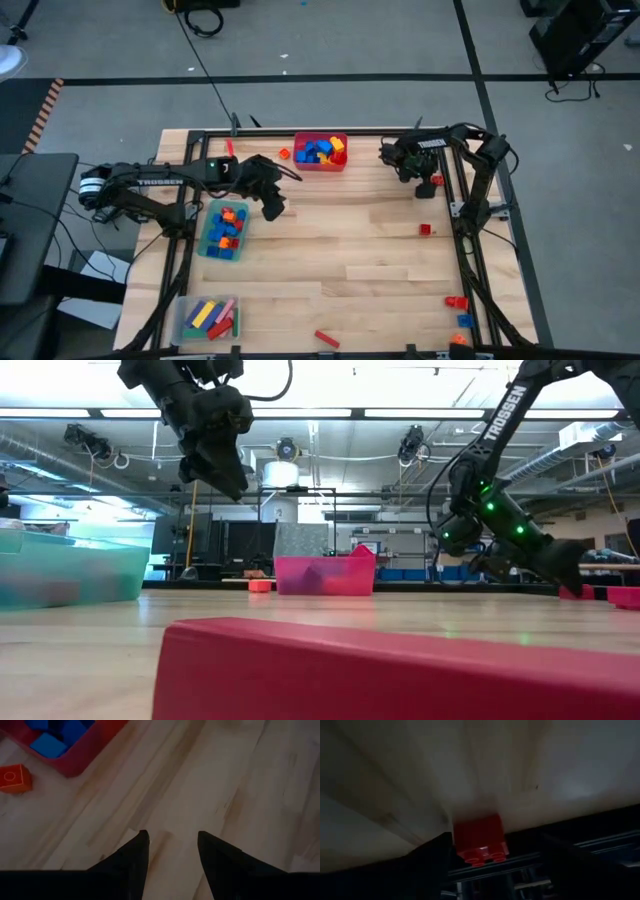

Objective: Sort blocks by size
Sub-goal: Put the red 4 studded building block into the teal bin

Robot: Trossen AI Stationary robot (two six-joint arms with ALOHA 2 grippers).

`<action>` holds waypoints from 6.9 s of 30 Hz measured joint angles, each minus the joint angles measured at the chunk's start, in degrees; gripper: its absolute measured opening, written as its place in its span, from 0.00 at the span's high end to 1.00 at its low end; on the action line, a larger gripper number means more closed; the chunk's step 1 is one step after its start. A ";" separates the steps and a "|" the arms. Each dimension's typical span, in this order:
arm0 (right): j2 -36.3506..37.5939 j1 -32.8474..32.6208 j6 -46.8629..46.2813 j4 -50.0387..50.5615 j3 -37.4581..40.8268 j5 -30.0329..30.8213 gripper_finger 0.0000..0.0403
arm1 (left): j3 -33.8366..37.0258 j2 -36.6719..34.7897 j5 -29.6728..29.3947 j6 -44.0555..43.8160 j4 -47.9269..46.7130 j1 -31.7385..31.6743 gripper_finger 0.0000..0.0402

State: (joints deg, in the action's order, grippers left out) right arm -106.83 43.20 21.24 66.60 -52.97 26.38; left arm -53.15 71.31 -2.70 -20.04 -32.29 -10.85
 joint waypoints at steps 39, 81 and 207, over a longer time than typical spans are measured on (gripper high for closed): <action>0.06 -2.51 -0.11 -1.43 4.04 -5.55 0.59 | -0.02 0.02 -0.33 -4.25 44.06 0.07 0.56; 30.35 -12.80 -30.09 -2.75 -2.19 -32.29 0.58 | -0.04 0.04 -0.28 -4.28 53.81 0.07 0.56; 53.57 -35.79 -51.38 -42.51 -2.30 -10.09 0.39 | -29.16 17.50 -45.02 5.07 -5.70 16.53 0.74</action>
State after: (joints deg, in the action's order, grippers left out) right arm -53.26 7.41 -30.13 24.10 -55.27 16.29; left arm -82.30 88.81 -47.72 -14.97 -37.99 5.67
